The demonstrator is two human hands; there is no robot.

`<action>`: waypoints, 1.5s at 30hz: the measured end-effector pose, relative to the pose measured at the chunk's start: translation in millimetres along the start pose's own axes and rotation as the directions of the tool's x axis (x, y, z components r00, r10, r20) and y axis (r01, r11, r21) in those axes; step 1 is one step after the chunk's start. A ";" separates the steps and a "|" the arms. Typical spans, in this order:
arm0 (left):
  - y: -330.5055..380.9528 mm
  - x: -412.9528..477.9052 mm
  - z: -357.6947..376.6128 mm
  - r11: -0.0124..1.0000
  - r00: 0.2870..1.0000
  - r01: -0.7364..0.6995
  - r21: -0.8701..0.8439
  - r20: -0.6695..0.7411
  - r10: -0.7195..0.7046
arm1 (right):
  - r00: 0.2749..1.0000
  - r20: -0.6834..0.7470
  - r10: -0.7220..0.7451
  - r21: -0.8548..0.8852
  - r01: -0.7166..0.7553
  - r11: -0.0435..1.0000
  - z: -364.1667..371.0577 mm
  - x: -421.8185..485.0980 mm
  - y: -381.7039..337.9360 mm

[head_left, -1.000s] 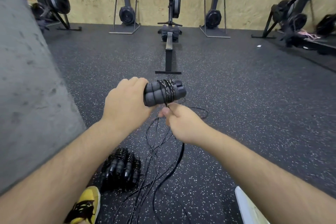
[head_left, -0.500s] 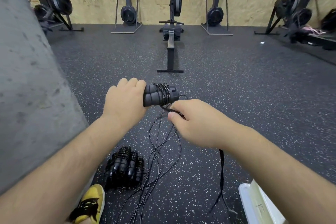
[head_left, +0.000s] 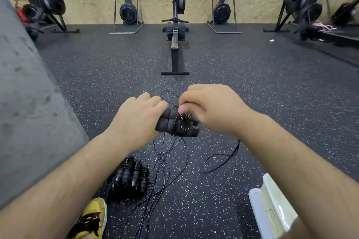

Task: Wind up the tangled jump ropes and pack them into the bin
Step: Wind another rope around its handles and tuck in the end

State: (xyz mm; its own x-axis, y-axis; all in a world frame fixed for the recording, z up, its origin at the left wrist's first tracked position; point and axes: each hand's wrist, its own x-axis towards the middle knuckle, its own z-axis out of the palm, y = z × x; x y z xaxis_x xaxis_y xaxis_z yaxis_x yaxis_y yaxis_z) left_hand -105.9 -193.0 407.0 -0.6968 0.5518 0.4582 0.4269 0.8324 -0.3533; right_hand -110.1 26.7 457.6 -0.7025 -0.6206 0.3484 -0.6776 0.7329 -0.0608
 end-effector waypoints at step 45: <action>-28.1 -0.7 3.9 0.992 0.991 0.111 -0.053 0.074 -0.107 | 0.998 0.028 0.064 -0.129 -0.060 0.990 1.3 -7.3 -38.9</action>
State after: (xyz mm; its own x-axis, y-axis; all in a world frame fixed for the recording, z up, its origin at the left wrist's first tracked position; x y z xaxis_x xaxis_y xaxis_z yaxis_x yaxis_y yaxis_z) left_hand -119.6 -217.0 413.5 -0.7795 0.4540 0.4316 0.3765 0.8902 -0.2564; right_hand -78.8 2.3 456.3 -0.7499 -0.5801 0.3180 -0.6009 0.7984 0.0393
